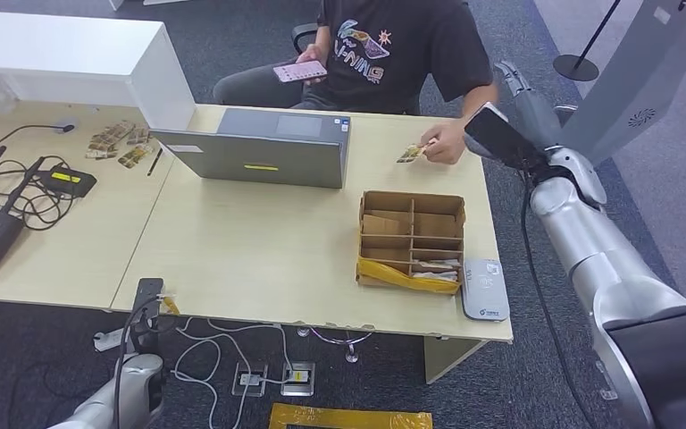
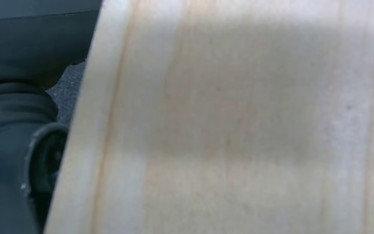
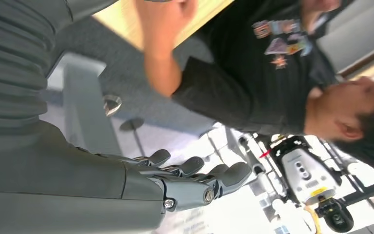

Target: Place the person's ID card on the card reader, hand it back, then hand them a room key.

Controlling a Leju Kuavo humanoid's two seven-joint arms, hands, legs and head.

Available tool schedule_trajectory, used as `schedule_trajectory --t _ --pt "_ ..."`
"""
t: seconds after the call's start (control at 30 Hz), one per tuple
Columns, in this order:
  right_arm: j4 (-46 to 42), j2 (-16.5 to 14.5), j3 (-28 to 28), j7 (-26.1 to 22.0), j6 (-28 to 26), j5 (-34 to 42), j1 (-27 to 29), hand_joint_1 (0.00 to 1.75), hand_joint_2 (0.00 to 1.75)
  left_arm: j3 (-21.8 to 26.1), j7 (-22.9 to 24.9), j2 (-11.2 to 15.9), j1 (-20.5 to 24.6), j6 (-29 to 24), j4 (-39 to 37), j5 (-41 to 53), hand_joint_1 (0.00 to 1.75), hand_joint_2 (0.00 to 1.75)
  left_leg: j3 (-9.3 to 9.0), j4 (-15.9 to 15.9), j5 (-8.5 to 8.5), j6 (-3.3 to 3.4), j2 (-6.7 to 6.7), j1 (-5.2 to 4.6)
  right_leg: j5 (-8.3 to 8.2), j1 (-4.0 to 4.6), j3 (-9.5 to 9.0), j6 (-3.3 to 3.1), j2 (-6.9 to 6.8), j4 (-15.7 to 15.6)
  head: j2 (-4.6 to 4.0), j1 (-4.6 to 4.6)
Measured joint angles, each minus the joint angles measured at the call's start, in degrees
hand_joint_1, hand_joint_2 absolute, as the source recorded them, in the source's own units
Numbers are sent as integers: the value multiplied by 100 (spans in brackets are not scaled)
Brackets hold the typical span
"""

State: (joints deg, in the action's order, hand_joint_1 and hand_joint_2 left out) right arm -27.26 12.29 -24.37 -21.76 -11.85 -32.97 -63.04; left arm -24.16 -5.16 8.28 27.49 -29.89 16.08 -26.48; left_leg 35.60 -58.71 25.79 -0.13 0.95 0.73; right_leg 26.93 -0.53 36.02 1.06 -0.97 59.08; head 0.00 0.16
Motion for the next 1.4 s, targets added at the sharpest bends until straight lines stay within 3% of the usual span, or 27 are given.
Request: schedule_trajectory --t 0.23,0.43,0.53,0.87,1.2,1.4 --pt "-923 85 249 -37 1374 1823 10 0 175 40 -149 -14 -11 -79 -14 -134 0 0 0 -1 0 0 -3 1 0 2 4 0 3 -1 0 0" --pt "-2719 503 377 758 2507 2926 474 0 175 58 -193 3 -25 -49 -34 -192 0 0 -3 -2 2 -1 -7 3 0 3 3 0 8 -3 0 -1" --pt "-3728 737 470 1166 2818 3224 889 0 175 75 -194 32 -27 -27 -37 -192 0 0 -1 -1 3 -1 -10 4 0 4 5 0 10 -4 0 -1" --pt "-5559 1233 508 1658 2984 2540 1947 0 175 106 -194 90 -27 -12 -46 -228 0 0 -2 0 6 -5 -23 11 -1 10 8 -1 34 -3 0 -1" --pt "-6123 1531 351 1910 3193 1650 2488 0 175 119 -194 120 -27 -139 -47 -158 0 0 0 0 6 -6 -29 11 -1 11 9 -1 38 -3 0 0" --pt "-6204 1545 109 1913 3558 526 2595 0 175 230 -258 144 -33 -252 -47 -306 0 0 1 1 6 -6 -33 15 -1 15 9 -2 39 -2 0 0"
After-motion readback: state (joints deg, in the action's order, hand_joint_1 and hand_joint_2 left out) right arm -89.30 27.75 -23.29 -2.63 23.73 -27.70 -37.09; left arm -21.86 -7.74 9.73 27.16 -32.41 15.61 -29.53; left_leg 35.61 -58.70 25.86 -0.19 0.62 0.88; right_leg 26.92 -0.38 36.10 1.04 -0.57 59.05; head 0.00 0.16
